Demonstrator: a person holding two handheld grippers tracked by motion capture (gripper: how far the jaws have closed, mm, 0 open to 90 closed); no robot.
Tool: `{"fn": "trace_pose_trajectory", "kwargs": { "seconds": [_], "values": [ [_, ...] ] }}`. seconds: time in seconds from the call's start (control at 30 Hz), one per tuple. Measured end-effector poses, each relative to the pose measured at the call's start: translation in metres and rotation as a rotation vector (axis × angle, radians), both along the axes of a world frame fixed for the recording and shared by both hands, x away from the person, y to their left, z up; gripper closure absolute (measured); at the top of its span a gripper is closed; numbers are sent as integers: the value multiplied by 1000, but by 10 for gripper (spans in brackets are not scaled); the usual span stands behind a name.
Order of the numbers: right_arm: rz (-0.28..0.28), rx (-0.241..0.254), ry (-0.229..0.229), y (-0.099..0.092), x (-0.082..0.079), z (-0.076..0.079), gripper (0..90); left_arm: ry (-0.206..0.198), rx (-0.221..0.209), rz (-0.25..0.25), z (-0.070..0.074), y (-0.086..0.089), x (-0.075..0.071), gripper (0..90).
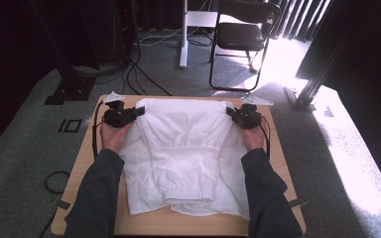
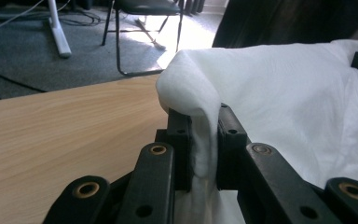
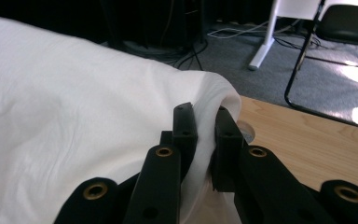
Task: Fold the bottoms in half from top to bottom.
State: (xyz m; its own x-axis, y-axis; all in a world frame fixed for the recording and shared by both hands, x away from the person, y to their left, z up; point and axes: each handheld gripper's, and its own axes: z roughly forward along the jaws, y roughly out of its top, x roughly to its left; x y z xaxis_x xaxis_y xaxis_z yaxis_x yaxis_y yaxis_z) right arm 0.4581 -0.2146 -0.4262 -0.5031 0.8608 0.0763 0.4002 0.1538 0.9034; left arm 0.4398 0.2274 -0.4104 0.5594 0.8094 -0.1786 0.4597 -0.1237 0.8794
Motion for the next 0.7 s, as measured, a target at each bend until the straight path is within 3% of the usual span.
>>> {"fn": "trace_pose_trajectory", "kwargs": {
  "seconds": [0.13, 0.17, 0.2, 0.23, 0.33, 0.37, 0.4, 0.47, 0.6, 0.7],
  "values": [
    [61, -22, -23, -8, -32, -5, 823, -19, -43, -43, -7, 5, -32, 805],
    [61, -22, -23, -8, -32, -5, 823, -19, -43, -43, -7, 5, -32, 805],
    [74, -22, -32, -11, -41, -6, 823, -25, -39, -67, -11, 5, -48, 805],
    [93, -19, -41, -15, -57, -9, 824, -32, -39, -75, -13, 6, -58, 804],
    [121, -16, -50, -20, -85, -13, 823, -37, -35, -100, -21, 7, -90, 803],
    [121, -16, -50, -20, -85, -13, 823, -37, -35, -100, -21, 7, -90, 803],
    [131, -11, -52, -21, -95, -15, 823, -27, -35, -118, -27, 8, -109, 803],
    [158, -2, -48, -24, -122, -22, 821, -15, -33, -128, -34, 10, -127, 796],
    [197, -10, -12, -27, -155, -39, 810, 46, 14, -170, -56, 8, -156, 781],
    [219, -20, 43, -30, -174, -57, 803, 93, 37, -187, -74, 6, -171, 767]
  ]
}}
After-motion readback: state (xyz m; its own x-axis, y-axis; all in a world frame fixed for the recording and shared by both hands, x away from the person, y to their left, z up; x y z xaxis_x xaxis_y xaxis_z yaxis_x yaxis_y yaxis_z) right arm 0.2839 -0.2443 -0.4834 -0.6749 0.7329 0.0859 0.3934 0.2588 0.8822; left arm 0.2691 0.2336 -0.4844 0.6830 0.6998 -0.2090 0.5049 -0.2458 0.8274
